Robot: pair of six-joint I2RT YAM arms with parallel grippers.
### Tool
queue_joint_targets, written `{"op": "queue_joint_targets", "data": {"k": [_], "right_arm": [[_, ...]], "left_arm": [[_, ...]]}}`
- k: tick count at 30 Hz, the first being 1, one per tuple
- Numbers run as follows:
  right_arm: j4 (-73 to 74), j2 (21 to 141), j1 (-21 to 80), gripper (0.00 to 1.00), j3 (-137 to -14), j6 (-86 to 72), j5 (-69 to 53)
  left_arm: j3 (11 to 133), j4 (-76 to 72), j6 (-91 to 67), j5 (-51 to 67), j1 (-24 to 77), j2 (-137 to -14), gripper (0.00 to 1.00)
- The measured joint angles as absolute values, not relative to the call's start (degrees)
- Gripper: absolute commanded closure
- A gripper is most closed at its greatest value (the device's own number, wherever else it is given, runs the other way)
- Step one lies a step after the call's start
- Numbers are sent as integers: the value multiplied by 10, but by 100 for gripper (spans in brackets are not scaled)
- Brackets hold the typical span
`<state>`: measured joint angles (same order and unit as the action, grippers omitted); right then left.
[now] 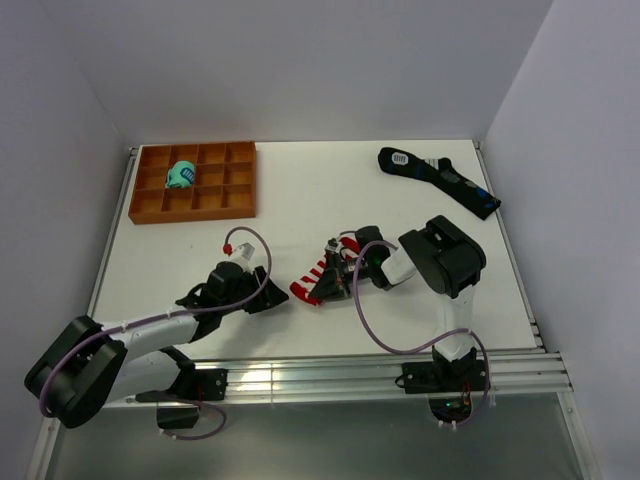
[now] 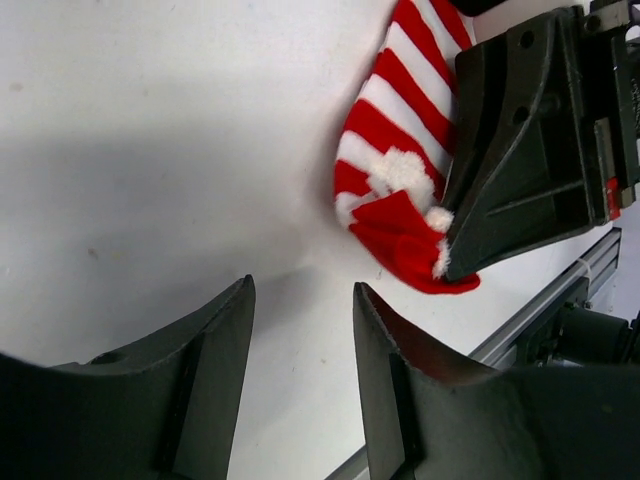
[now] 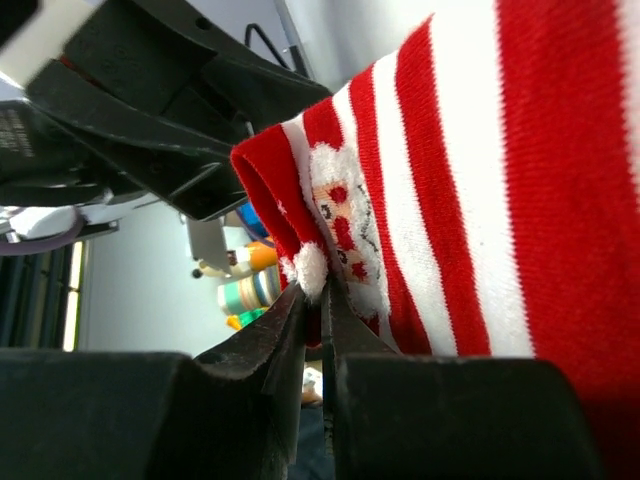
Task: Roll the socks
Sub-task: Roll the sock at the center of the board.
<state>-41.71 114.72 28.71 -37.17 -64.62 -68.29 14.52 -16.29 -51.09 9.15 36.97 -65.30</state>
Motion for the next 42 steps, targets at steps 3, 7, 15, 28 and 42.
{"op": "queue_joint_targets", "data": {"k": [3, 7, 15, 28, 42], "right_arm": [[-376, 1142, 286, 97, -379, -604, -668], [-290, 1128, 286, 97, -401, -554, -634], [-194, 1123, 285, 97, -432, -486, -602], [4, 1012, 298, 65, -449, -378, -408], [57, 941, 375, 58, -453, -325, -267]], "left_arm": [[167, -162, -504, 88, 374, -674, 50], [192, -161, -500, 79, 384, -689, 50], [225, -149, -491, 59, 402, -729, 47], [317, -46, -494, 12, 403, -752, 43], [437, 51, -485, -14, 403, -849, 42]]}}
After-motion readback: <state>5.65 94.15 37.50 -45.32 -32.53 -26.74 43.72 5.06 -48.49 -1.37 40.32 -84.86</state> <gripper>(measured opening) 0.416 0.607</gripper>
